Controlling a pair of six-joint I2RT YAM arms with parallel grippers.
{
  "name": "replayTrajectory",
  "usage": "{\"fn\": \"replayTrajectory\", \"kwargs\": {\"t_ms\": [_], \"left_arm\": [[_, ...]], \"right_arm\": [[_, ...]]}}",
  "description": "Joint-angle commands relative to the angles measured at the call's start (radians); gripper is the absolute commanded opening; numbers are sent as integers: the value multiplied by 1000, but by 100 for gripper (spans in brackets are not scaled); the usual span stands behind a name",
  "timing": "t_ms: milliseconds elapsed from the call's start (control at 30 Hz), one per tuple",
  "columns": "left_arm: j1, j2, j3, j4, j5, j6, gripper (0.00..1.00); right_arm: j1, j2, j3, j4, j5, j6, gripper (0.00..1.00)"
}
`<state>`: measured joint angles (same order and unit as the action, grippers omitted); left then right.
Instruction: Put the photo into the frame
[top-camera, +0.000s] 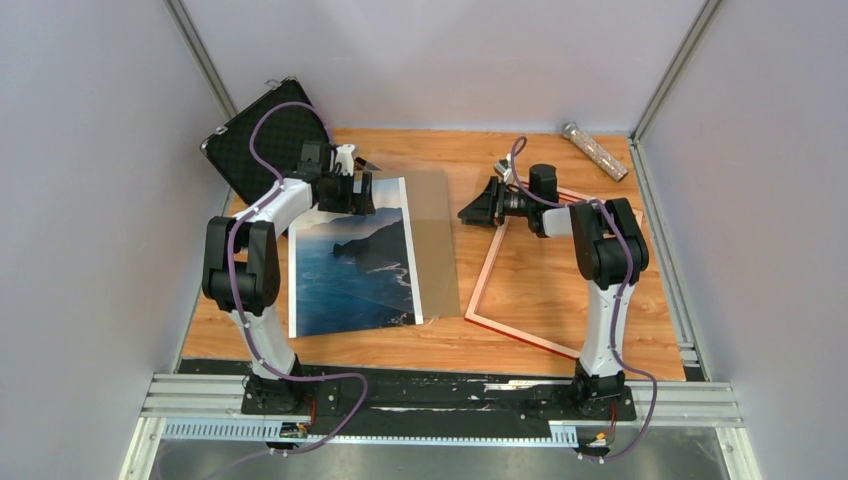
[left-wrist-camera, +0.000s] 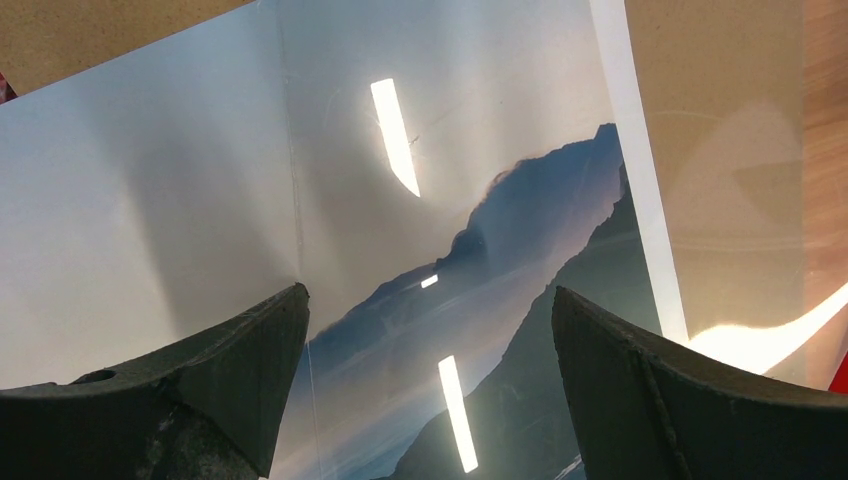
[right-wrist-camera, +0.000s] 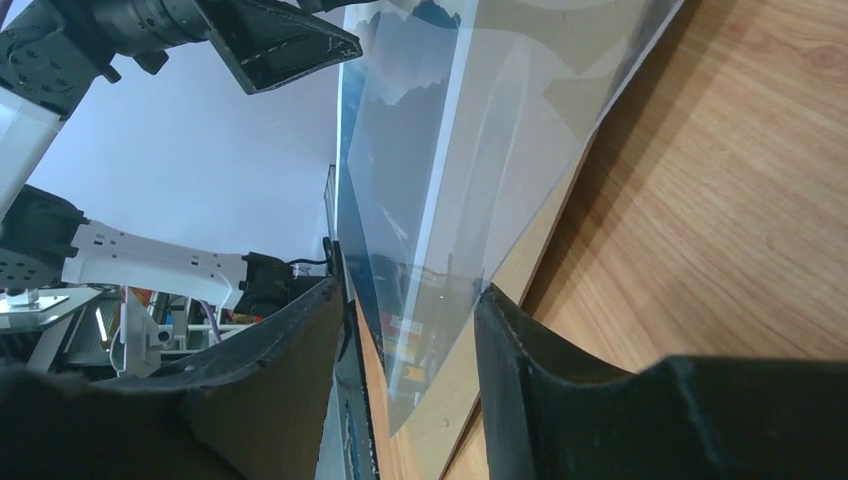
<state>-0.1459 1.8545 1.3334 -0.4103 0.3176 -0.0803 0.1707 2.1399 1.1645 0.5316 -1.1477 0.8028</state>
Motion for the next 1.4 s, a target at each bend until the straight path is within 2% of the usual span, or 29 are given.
{"fn": "replayTrajectory", "kwargs": {"t_ms": [0, 100, 400, 800, 967, 1200, 1367], "left_arm": [[-3, 2, -44, -29, 60, -16, 98], [-2, -2, -50, -23, 75, -15, 99], [-3, -3, -58, -16, 113, -11, 98], [-3, -4, -79, 8, 201, 4, 98], [-3, -10, -82, 9, 209, 5, 97], [-3, -23, -89, 16, 212, 4, 97], [-2, -41, -92, 22, 213, 3, 98]], "right_arm": [[12, -38, -14, 167, -64, 57, 48], [12, -31, -4, 195, -90, 49, 47], [12, -42, 18, 31, -76, -134, 50], [28, 3, 41, 160, -77, -76, 49], [33, 18, 67, 114, -55, -87, 46], [32, 30, 77, 29, 9, -100, 33], [24, -1, 102, -86, 53, -135, 11]]}}
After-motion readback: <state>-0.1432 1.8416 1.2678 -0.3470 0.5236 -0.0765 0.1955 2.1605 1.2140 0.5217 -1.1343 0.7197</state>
